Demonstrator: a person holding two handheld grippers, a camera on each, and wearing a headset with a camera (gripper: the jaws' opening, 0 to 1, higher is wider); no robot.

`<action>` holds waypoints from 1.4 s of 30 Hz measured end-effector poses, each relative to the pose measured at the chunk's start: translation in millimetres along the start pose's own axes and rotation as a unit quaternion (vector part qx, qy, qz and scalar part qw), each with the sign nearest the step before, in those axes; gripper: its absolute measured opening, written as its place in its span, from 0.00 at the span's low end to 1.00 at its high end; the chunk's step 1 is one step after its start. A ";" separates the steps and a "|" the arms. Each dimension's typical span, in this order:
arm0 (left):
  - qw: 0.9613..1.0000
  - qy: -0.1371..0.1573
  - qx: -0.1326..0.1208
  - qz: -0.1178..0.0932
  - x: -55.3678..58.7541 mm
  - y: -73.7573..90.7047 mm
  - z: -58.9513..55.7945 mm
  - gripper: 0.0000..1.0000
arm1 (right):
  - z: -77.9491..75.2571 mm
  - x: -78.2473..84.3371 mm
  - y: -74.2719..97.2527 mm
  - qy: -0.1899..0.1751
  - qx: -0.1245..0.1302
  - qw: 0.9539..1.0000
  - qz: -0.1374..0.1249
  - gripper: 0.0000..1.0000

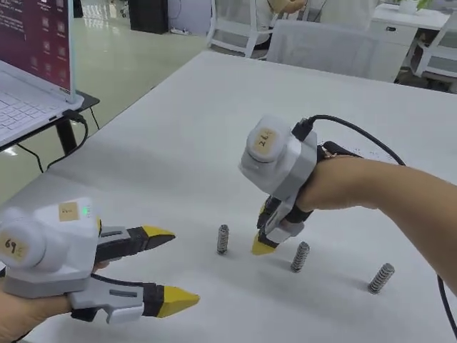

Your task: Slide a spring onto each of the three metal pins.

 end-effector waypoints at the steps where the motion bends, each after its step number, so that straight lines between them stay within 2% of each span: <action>1: 1.000 0.000 0.000 0.000 -0.4 -0.5 0.1 0.57 | 0.4 2.3 1.1 -0.003 0.001 1.000 -0.001 0.28; 19: 1.000 0.002 0.006 -0.009 -8.9 -7.8 2.9 0.58 | 6.7 26.6 19.1 -0.039 0.023 0.999 -0.029 0.31; 32: 1.000 0.000 0.008 -0.005 -9.7 -9.7 4.2 0.60 | 6.8 42.1 29.1 -0.066 0.043 0.995 -0.056 0.34; 42: 1.000 -0.003 0.011 -0.002 -10.8 -12.0 3.3 0.61 | 9.0 57.3 36.2 -0.092 0.060 0.991 -0.079 0.38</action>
Point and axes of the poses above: the centre of the closed fingertips' face, and the gripper's own axes: y roughly backward along the fingers, z roughly to its left, x roughly out of its underside, the point moved 1 cm from there along y, roughly backward along the fingers, and after that the axes turned 6 degrees about y, right-handed, at the moved point
